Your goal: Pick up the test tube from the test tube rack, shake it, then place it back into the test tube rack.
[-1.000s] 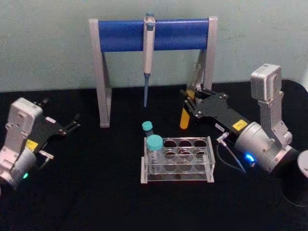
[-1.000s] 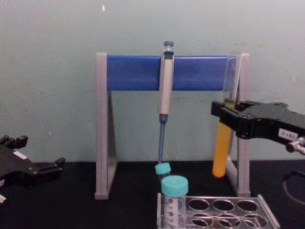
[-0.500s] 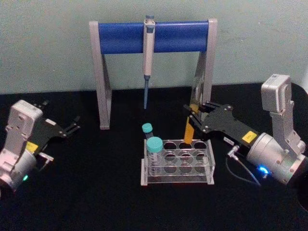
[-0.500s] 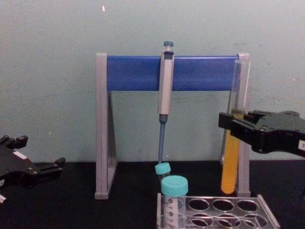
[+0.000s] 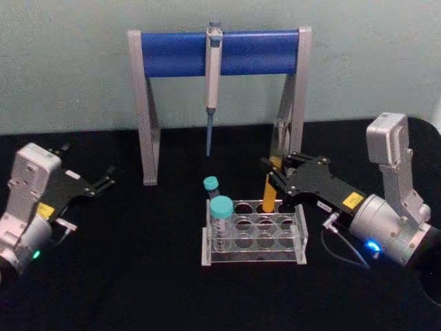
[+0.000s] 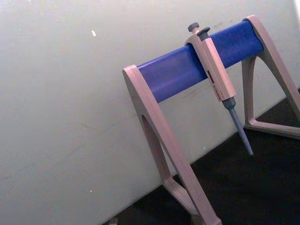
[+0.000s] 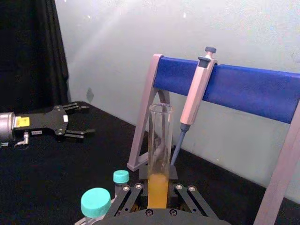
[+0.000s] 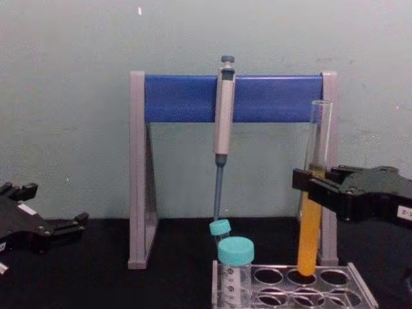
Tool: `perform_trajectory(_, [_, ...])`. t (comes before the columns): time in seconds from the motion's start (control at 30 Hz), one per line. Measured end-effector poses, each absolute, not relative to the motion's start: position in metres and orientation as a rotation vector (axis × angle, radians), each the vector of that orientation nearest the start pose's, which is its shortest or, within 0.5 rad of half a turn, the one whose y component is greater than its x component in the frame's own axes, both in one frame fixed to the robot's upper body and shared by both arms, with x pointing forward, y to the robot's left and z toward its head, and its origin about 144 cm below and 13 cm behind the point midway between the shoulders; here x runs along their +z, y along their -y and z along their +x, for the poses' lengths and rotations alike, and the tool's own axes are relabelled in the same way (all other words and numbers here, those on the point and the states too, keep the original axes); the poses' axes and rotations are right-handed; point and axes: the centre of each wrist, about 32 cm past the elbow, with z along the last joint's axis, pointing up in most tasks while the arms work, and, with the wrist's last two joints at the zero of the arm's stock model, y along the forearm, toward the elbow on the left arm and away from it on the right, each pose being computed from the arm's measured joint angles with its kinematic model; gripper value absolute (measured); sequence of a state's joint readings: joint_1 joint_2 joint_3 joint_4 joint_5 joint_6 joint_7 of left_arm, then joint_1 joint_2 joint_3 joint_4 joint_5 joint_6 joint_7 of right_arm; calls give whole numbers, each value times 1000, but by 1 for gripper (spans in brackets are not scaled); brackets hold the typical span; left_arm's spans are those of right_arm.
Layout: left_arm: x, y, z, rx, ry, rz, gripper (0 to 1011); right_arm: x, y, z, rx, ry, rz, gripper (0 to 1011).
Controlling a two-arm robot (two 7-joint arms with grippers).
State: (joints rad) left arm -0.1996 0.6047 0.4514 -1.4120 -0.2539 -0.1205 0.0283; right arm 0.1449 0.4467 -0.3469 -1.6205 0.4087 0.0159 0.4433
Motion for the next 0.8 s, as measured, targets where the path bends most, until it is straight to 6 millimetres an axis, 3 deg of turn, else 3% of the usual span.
perform_trajectory(0.8, [1140,-310,489,1248,285,304,1001,1179,245,486,-801,46,-37,223])
